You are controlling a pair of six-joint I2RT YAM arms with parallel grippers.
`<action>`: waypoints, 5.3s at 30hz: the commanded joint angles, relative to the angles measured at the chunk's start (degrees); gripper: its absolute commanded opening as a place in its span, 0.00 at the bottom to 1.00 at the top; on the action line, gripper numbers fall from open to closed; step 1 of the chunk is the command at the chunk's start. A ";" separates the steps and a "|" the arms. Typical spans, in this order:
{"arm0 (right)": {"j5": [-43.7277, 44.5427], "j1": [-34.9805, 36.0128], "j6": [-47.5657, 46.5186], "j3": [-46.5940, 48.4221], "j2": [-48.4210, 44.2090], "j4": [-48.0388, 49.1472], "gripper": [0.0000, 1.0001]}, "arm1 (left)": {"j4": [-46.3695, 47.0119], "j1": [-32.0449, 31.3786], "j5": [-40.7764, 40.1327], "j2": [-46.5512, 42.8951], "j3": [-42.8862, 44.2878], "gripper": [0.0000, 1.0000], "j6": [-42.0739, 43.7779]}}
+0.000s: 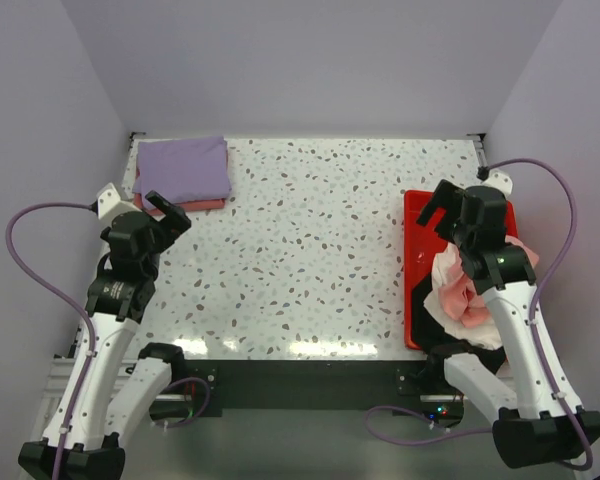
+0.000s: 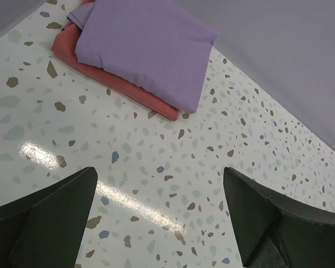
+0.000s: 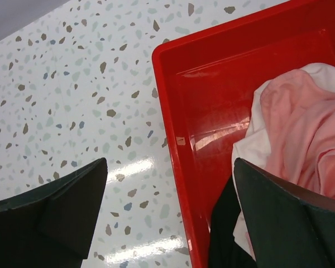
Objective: Fold and stack the t-shirts
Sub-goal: Grab the tshirt from the pile, then move the tshirt to the center of the board, then flatten the tshirt out
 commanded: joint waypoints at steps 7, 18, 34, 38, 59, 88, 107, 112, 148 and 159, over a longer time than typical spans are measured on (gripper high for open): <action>7.71 -0.06 -1.86 7.82 2.48 -9.06 0.99 | 4.73 -0.05 2.03 1.72 -1.23 1.00 0.34; 20.34 -9.09 6.16 11.27 12.24 -26.14 0.99 | 5.97 -0.05 4.57 3.21 -2.55 1.00 0.25; 17.08 -17.29 5.63 5.65 25.16 -15.59 0.71 | 6.49 -0.05 6.34 4.98 -2.64 1.00 0.60; 19.10 -17.46 7.12 5.12 25.60 -15.41 0.56 | 6.85 -0.05 6.87 4.89 -2.81 1.00 0.96; 22.97 -17.46 1.07 14.33 15.85 -21.04 0.16 | 6.23 -0.05 5.99 4.54 -2.38 1.00 1.04; -32.29 7.18 -26.62 53.97 31.37 -11.90 0.10 | 5.44 -0.14 12.49 2.17 -2.46 1.00 -0.71; -32.34 26.57 -37.17 37.73 43.87 3.58 0.37 | -1.50 -0.05 16.88 -0.13 -4.39 1.00 -1.33; -22.58 26.48 -35.26 37.02 48.88 -1.08 0.70 | -2.12 -0.05 17.94 2.68 -5.36 1.00 -0.80; -18.33 26.40 -7.90 -5.17 21.47 7.18 0.98 | 11.07 -27.38 21.21 14.29 -25.59 0.46 -10.82; -14.23 26.40 -3.43 -6.05 23.75 2.17 0.93 | 4.48 -27.30 13.37 13.50 -19.96 0.00 -9.68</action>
